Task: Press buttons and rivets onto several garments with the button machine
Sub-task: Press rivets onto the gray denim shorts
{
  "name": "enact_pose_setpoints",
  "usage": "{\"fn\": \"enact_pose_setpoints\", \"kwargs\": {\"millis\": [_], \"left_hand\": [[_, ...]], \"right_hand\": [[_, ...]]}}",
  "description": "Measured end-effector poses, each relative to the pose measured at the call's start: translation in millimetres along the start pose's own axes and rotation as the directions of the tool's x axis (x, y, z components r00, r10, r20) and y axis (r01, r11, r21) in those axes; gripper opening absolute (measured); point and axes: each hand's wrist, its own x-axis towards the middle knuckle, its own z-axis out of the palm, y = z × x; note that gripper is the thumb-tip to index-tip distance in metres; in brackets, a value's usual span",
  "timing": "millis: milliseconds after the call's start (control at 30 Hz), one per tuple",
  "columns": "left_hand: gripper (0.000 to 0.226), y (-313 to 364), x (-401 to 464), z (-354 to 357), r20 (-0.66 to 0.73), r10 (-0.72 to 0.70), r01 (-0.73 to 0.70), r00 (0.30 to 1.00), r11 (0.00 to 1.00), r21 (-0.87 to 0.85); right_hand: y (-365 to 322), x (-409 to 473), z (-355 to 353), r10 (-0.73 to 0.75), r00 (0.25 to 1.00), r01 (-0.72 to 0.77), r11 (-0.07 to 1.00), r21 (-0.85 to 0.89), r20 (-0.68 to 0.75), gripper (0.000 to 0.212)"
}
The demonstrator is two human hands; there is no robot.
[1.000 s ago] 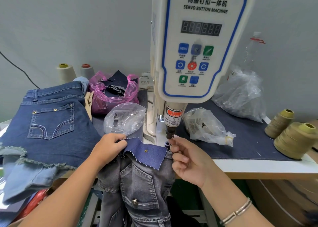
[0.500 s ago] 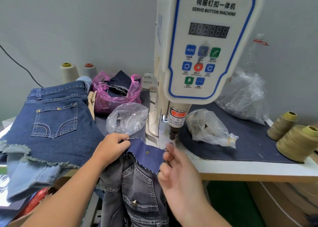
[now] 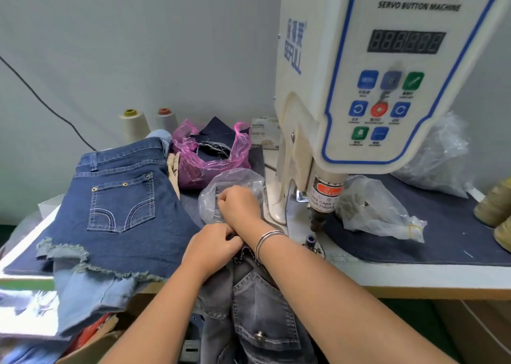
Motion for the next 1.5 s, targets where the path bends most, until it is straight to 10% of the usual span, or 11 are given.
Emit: {"fn": "enact_pose_setpoints", "kwargs": {"millis": [467,900,1500], "left_hand": [[0.034,-1.9,2.3,1.4,0.018,0.068,-0.069,0.998,0.989,0.129],[0.018,1.4,-2.9,-1.4,-0.022,0.070,-0.070,0.997,0.998,0.002],[0.018,2.8,-1.7,-1.6,-0.010,0.052,-0.052,0.999,0.998,0.038]], "right_hand": [[9.6,7.5,9.5,-0.252,0.966,0.240,0.955,-0.177,-0.052,0.021],[60.6,-160.0,-63.7,-0.042,0.952,0.216,0.796,0.566,-0.304,0.013],[112.8,-140.3,-117.3,-0.309,0.916,0.312,0.950,-0.031,-0.256,0.005]]}}
